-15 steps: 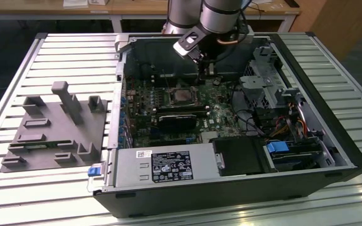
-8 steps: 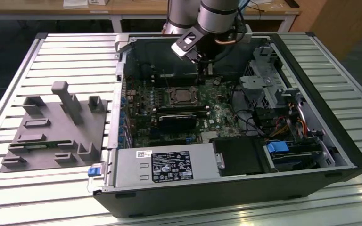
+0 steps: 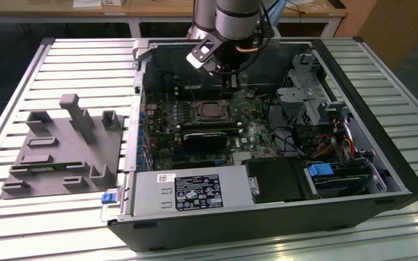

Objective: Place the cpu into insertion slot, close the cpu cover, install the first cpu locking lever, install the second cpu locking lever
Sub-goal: 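Close the cpu cover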

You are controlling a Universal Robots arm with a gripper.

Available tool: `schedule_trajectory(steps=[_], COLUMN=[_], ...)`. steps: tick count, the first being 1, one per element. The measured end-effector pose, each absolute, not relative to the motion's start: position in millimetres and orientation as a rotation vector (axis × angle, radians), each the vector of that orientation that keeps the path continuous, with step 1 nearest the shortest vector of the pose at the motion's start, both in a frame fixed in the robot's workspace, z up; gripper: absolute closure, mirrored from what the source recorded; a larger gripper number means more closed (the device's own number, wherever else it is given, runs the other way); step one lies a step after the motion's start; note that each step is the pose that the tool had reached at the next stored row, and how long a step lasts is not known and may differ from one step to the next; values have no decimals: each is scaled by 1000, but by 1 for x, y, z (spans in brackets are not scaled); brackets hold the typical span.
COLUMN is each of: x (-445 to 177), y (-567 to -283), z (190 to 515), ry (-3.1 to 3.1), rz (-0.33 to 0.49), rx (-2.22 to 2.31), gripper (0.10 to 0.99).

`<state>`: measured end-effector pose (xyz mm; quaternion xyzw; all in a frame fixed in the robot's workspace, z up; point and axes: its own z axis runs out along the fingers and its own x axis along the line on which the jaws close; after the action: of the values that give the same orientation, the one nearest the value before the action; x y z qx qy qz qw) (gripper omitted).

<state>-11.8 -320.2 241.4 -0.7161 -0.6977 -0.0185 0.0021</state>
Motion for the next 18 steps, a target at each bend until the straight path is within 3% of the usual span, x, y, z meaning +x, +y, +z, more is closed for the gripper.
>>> schedule_trajectory(steps=[18], x=[-41], y=[-323], z=[234], ry=[-2191], rz=[-60], rx=[-2249], gripper=[984])
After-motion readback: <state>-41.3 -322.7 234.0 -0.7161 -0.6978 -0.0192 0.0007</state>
